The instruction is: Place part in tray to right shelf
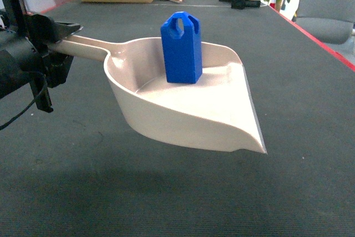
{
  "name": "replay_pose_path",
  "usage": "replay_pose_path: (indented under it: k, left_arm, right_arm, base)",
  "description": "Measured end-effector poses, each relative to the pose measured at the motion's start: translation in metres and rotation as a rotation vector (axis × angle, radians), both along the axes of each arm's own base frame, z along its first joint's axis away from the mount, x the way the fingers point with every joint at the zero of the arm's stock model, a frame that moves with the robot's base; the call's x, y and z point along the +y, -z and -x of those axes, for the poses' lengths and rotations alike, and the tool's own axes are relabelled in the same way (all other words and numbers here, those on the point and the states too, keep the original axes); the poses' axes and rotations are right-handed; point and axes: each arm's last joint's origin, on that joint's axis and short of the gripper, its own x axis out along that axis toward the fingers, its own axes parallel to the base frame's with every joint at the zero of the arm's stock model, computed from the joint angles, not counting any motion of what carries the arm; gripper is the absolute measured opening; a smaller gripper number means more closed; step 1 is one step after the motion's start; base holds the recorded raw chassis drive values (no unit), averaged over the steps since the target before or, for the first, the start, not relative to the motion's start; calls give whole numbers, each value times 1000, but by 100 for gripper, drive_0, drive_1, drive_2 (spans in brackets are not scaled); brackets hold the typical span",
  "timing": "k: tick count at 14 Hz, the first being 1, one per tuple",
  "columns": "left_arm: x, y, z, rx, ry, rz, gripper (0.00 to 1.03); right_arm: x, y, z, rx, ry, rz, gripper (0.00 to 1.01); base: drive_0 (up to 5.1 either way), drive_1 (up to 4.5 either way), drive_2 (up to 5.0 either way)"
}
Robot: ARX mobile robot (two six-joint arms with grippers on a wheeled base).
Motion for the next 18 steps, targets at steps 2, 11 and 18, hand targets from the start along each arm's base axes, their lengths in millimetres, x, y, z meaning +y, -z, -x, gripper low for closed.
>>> replay_pose_path:
  k: [2,11,18]
  left_arm:
    - [-2,0,0,0,12,0,13]
    - [-2,-2,1,-10,10,2,13]
    - [-2,-2,1,-2,12,-1,13]
  right_arm:
    - [0,0,0,-1,0,-1,97]
    - [0,0,0,2,0,-1,98]
    - [0,1,0,8,1,-1,98]
  base:
    - [485,-251,-251]
    - [508,-237,-237]
    - [505,-241,-241]
